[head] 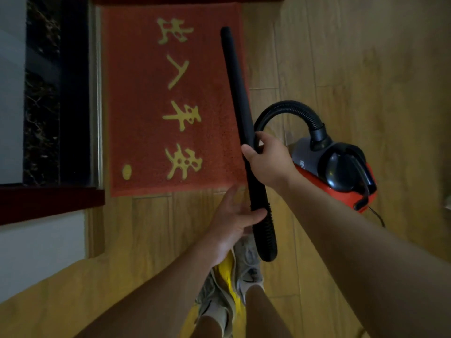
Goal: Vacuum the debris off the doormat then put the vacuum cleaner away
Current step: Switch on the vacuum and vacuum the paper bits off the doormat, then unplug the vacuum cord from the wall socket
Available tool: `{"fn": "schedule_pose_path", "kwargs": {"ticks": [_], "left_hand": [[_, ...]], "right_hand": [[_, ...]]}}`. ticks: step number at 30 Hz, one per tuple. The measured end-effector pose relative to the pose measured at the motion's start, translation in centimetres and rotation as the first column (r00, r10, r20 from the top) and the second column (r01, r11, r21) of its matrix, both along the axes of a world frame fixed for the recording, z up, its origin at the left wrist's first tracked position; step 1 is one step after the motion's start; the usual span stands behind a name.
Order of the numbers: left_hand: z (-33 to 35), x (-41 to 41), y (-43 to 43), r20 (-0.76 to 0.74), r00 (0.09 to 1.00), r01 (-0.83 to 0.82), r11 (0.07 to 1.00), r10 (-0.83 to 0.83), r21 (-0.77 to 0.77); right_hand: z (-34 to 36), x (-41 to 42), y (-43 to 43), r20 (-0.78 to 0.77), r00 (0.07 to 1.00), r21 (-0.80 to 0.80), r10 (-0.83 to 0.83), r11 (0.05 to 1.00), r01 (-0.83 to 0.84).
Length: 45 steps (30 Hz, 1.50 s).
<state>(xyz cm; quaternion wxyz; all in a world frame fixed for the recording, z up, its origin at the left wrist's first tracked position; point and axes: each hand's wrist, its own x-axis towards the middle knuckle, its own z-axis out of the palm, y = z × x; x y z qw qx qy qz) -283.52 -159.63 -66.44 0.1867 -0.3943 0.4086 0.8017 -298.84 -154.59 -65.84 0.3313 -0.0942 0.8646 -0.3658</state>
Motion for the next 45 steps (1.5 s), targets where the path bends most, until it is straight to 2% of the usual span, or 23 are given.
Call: {"fn": "schedule_pose_path", "kwargs": {"ticks": [6,18,27,33,38,45], "left_hand": [[-0.2,0.8,2.1,-0.03,0.998,-0.052,0.998,0.051,-0.033],[-0.3,0.5,7.2,-0.06,0.994,-0.097,0.99,0.091,-0.106],[-0.1,-2.9,14.4,-0.024,0.979,-0.201,0.959,0.2,-0.201],[-1.6,-5.1,18.6,0.051,0.97,-0.21,0.928,0.236,-0.307],[-3.0,-5.9,20.7,0.06,0.958,-0.245,0.909,0.281,-0.337],[-5.2,-6.1,22.7,0.025,0.958,-0.26,0.903,0.285,-0.343]], "right_hand": [[-0.2,1.3,1.0,-0.023,0.999,0.036,0.045,0.998,-0.044],[0.1,0.8,5.5,0.053,0.997,0.028,-0.052,0.998,0.051],[0.1,-1.4,15.8,0.045,0.998,0.044,-0.034,0.999,0.032],[-0.6,-2.0,24.5,0.144,0.99,0.041,-0.007,0.999,0.001],[-3.7,-3.1,31.1,0.168,0.986,0.156,-0.01,0.988,-0.017],[-10.5,-4.8,36.9,0.124,0.985,0.309,-0.123,0.948,0.079]]}}
